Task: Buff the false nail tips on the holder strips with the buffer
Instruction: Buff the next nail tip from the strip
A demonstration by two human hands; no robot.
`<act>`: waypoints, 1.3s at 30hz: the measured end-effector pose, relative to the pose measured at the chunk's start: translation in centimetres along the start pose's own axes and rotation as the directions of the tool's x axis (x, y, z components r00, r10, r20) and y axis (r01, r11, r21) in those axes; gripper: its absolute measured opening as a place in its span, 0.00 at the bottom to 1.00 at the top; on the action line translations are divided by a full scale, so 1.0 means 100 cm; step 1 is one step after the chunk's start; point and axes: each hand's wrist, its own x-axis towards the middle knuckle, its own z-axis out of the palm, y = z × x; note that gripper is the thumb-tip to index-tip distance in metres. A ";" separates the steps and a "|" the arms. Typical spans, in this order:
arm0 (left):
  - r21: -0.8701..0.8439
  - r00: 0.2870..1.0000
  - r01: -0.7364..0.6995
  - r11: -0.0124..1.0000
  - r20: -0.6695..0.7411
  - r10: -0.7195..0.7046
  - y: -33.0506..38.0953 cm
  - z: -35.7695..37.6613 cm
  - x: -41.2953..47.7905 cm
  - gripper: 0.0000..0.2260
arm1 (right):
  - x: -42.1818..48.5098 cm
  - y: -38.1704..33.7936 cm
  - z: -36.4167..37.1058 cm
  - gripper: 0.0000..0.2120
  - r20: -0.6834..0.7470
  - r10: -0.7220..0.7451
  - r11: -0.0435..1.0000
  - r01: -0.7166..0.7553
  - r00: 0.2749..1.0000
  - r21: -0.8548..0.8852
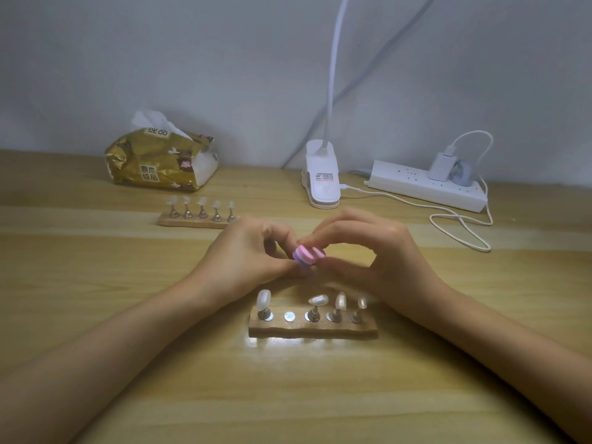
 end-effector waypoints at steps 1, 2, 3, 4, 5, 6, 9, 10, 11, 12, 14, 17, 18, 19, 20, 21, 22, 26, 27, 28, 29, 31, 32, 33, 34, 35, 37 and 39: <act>0.003 1.000 0.002 1.000 -0.003 -0.002 0.000 0.000 0.000 0.06 | 0.000 0.001 -0.001 0.07 0.003 0.048 0.999 -0.048 0.999 0.026; 0.009 1.000 0.003 1.000 -0.005 -0.003 0.000 0.001 0.000 0.07 | -0.001 0.002 -0.003 0.07 0.004 0.080 0.996 -0.080 0.997 0.049; 0.016 1.000 0.002 1.000 -0.006 -0.002 0.001 0.001 0.000 0.07 | -0.002 0.002 -0.003 0.07 -0.008 0.085 0.995 -0.084 0.996 0.061; 0.020 1.000 -0.001 1.000 -0.008 0.001 0.001 0.001 0.000 0.08 | -0.001 0.000 -0.002 0.06 -0.027 0.059 0.997 -0.057 0.998 0.055; 0.024 1.000 -0.002 1.000 -0.013 0.002 0.001 0.001 0.000 0.07 | -0.001 -0.001 -0.001 0.05 -0.034 0.023 0.998 -0.021 0.999 0.051; 0.029 1.000 -0.003 1.000 -0.018 0.003 0.000 0.001 0.000 0.08 | 0.000 -0.003 0.001 0.05 -0.027 0.016 0.998 -0.014 1.000 0.058; 0.037 1.000 0.005 0.999 -0.026 -0.004 0.000 0.001 0.000 0.08 | 0.000 -0.005 0.000 0.03 0.002 0.131 0.983 -0.130 0.991 0.129; 0.045 1.000 0.007 0.999 -0.023 -0.006 0.000 0.001 0.000 0.08 | -0.001 -0.006 0.000 0.04 -0.008 0.145 0.979 -0.142 0.989 0.143; 0.050 1.000 0.008 0.999 -0.021 -0.007 0.000 0.000 0.000 0.08 | -0.001 -0.007 0.001 0.04 -0.025 0.131 0.981 -0.126 0.991 0.145; 0.051 1.000 0.005 0.999 -0.021 -0.004 -0.001 0.000 0.000 0.08 | -0.001 -0.009 0.002 0.05 -0.032 0.105 0.985 -0.099 0.994 0.138; 0.058 1.000 0.006 0.998 -0.021 -0.005 -0.001 0.000 0.001 0.07 | -0.001 -0.008 0.002 0.05 -0.008 0.132 0.982 -0.130 0.991 0.138; 0.056 1.000 0.012 0.998 -0.021 -0.010 0.000 0.000 0.001 0.07 | -0.001 -0.006 -0.002 0.05 -0.021 0.213 0.965 -0.207 0.977 0.164; 0.056 1.000 0.010 0.998 -0.020 -0.009 0.000 0.000 0.000 0.08 | -0.001 -0.008 -0.002 0.06 -0.048 0.187 0.972 -0.177 0.981 0.157; 0.060 1.000 0.008 0.998 -0.020 -0.007 0.000 0.000 0.000 0.08 | 0.000 -0.009 -0.001 0.06 -0.058 0.156 0.977 -0.146 0.986 0.153; 0.066 1.000 0.008 0.998 -0.021 -0.006 -0.001 0.000 0.001 0.07 | 0.000 -0.011 0.000 0.06 -0.048 0.148 0.979 -0.139 0.988 0.152; 0.068 1.000 0.011 0.998 -0.026 -0.009 -0.002 0.001 0.001 0.07 | 0.000 -0.011 0.001 0.05 -0.022 0.169 0.974 -0.163 0.985 0.158; 0.066 0.999 0.015 0.998 -0.030 -0.013 -0.002 0.001 0.000 0.07 | 0.000 -0.010 0.000 0.05 0.003 0.204 0.965 -0.202 0.979 0.166; 0.064 1.000 0.017 0.998 -0.019 -0.016 -0.001 0.001 0.001 0.08 | 0.000 -0.012 -0.003 0.06 -0.047 0.195 0.964 -0.183 0.980 0.191; 0.074 1.000 0.021 0.997 -0.019 -0.019 -0.001 0.000 0.002 0.08 | 0.001 -0.013 -0.002 0.06 -0.050 0.187 0.965 -0.174 0.981 0.198; 0.075 1.000 0.026 0.997 -0.019 -0.024 -0.002 0.000 0.002 0.07 | 0.001 -0.012 -0.001 0.07 -0.036 0.195 0.962 -0.184 0.980 0.201; 0.067 0.999 0.029 0.997 -0.015 -0.028 -0.002 0.000 0.002 0.07 | 0.001 -0.012 -0.001 0.06 -0.012 0.213 0.959 -0.207 0.977 0.195; 0.044 1.000 0.027 0.999 -0.003 -0.027 -0.001 0.001 0.001 0.07 | 0.000 -0.010 -0.002 0.06 0.007 0.233 0.956 -0.230 0.972 0.183; 0.041 1.000 0.025 0.999 -0.005 -0.025 0.000 0.001 0.001 0.07 | 0.000 -0.011 -0.003 0.06 -0.018 0.226 0.956 -0.218 0.974 0.194; 0.050 1.000 0.026 0.998 -0.010 -0.025 0.000 0.000 0.001 0.07 | 0.001 -0.012 -0.004 0.07 -0.046 0.206 0.960 -0.193 0.977 0.203; 0.063 1.000 0.028 0.998 -0.014 -0.028 0.000 0.000 0.001 0.07 | 0.001 -0.013 -0.003 0.07 -0.054 0.189 0.964 -0.174 0.981 0.202; 0.070 0.999 0.031 0.997 -0.015 -0.030 0.000 0.000 0.002 0.07 | 0.002 -0.013 -0.002 0.07 -0.040 0.185 0.965 -0.174 0.982 0.198; 0.057 1.000 0.029 0.998 -0.011 -0.029 -0.001 0.001 0.002 0.07 | 0.001 -0.011 -0.002 0.07 0.003 0.212 0.958 -0.209 0.977 0.194; 0.056 1.000 0.024 0.998 -0.015 -0.023 0.000 0.001 0.001 0.07 | 0.000 -0.011 -0.003 0.07 -0.004 0.223 0.953 -0.217 0.975 0.210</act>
